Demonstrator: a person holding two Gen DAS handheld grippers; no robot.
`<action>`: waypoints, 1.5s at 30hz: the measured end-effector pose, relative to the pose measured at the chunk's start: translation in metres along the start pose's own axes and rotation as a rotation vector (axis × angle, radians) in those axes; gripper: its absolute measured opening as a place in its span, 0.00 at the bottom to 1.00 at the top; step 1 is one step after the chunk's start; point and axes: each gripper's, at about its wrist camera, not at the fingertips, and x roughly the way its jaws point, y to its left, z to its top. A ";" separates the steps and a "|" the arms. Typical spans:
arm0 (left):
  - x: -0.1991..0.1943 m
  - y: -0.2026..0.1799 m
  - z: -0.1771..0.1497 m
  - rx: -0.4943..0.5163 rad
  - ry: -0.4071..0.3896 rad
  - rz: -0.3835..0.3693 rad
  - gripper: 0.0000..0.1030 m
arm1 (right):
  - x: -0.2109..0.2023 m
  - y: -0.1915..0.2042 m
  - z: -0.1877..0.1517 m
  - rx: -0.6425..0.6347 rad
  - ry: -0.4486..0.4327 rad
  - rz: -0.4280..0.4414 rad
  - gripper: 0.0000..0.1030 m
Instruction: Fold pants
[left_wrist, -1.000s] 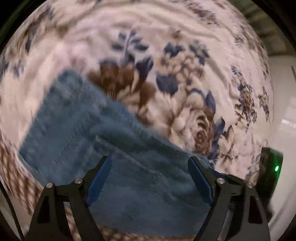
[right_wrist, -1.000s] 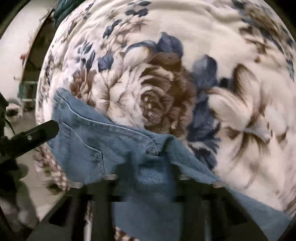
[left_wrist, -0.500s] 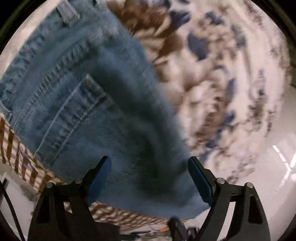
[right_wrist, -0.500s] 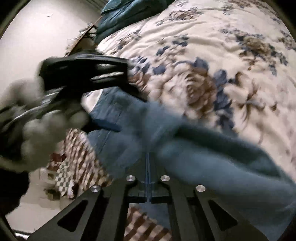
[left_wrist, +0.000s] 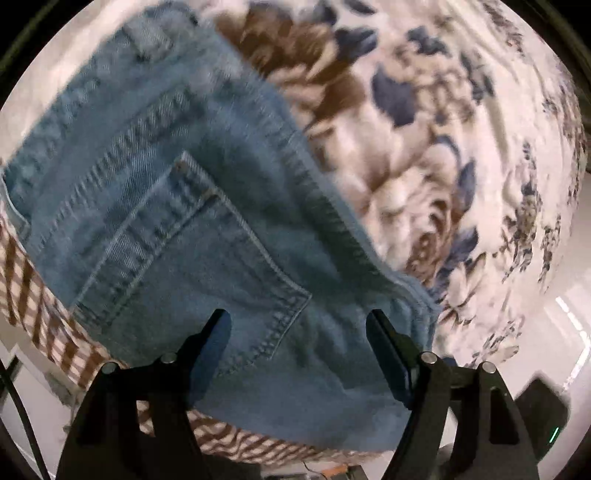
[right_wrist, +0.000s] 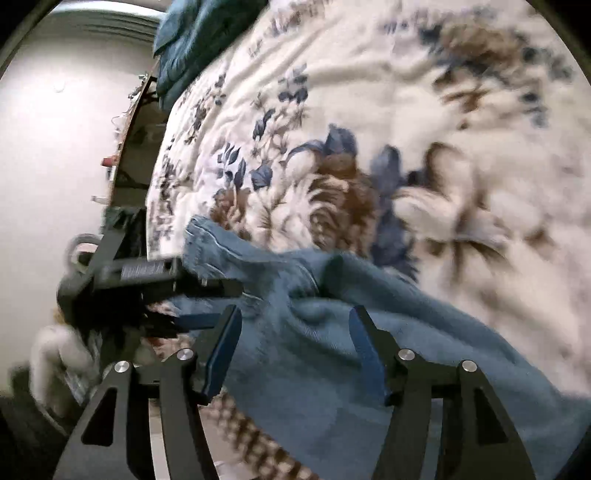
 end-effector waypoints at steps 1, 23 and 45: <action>-0.002 -0.002 0.002 0.007 -0.008 0.001 0.72 | 0.010 -0.006 0.012 0.032 0.046 0.053 0.62; 0.027 0.041 0.017 0.107 -0.137 0.234 0.72 | 0.100 -0.079 0.037 0.298 0.368 0.378 0.18; -0.008 0.040 0.022 0.130 -0.167 0.179 0.70 | 0.012 -0.032 0.066 -0.003 0.301 0.031 0.13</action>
